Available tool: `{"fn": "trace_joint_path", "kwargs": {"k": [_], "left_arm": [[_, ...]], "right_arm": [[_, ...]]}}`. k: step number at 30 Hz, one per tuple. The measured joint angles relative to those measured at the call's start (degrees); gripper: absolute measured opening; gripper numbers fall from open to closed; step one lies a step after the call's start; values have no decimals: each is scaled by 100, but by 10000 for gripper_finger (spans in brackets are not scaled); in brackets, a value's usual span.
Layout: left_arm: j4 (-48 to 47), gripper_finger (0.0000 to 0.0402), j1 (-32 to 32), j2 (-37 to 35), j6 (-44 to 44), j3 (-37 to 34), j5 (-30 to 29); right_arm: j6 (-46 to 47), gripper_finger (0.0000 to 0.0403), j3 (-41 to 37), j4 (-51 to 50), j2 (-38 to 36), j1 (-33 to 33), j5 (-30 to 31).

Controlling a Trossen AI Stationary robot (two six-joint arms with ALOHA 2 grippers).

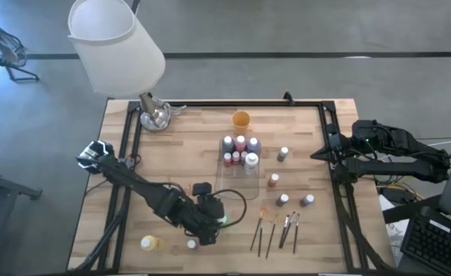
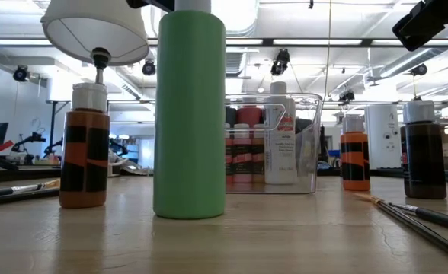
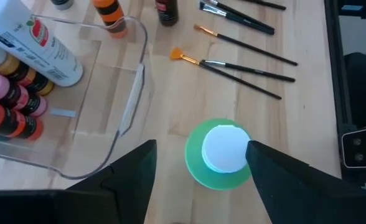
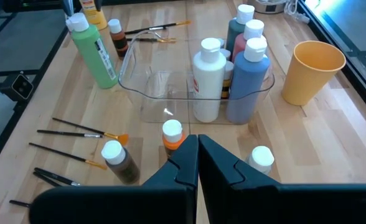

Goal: Pick & Place Paint Supplies
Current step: Put the green paint bottle into the transparent bin

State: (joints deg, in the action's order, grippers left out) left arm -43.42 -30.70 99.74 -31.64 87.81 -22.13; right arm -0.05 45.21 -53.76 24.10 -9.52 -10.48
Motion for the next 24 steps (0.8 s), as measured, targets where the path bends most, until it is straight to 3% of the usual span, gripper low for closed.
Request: {"fn": "trace_joint_path", "kwargs": {"k": [24], "left_arm": [[66,257,2,-149,281,62,183]], "right_arm": [[0,8,0,-1,-2,0,0]]}}
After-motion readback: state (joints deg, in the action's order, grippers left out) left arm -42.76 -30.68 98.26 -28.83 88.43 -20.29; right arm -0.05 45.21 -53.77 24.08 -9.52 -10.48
